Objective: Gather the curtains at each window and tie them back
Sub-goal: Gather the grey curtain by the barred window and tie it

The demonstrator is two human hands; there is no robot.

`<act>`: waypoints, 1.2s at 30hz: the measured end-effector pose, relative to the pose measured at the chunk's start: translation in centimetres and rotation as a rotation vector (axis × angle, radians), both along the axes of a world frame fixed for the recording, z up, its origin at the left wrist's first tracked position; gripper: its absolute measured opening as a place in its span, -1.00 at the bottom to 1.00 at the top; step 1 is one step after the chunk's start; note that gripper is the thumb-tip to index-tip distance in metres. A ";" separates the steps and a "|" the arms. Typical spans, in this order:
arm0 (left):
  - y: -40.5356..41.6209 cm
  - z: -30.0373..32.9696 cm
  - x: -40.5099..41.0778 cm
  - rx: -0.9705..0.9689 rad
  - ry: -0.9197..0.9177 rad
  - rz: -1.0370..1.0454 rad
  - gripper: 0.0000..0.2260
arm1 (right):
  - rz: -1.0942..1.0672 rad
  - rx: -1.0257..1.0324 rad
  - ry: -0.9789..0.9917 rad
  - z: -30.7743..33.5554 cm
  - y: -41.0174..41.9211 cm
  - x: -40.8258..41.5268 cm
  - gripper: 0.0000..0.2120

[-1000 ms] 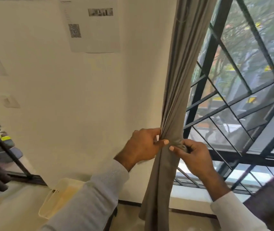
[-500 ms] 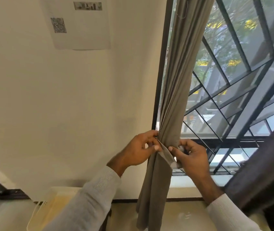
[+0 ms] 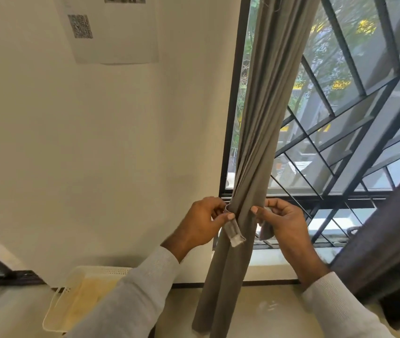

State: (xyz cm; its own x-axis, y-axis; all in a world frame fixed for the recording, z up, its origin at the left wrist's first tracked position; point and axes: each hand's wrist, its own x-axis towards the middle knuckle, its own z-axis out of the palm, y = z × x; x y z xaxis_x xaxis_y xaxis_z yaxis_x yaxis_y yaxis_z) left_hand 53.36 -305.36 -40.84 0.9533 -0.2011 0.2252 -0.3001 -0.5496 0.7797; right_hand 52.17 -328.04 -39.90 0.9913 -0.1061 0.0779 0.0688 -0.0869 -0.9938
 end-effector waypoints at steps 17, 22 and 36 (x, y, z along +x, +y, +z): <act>-3.3 1.2 -2.2 0.194 -0.299 -0.025 -0.70 | 0.086 -0.059 -0.046 -0.9 -2.2 4.2 -0.87; -6.9 1.1 -2.4 0.577 -0.853 0.162 -0.85 | 0.222 0.023 -0.041 -1.3 -4.0 5.3 -0.90; -13.6 6.2 -1.3 0.513 -0.514 0.469 -0.82 | 0.812 0.203 -0.017 -2.1 -10.9 5.0 -0.59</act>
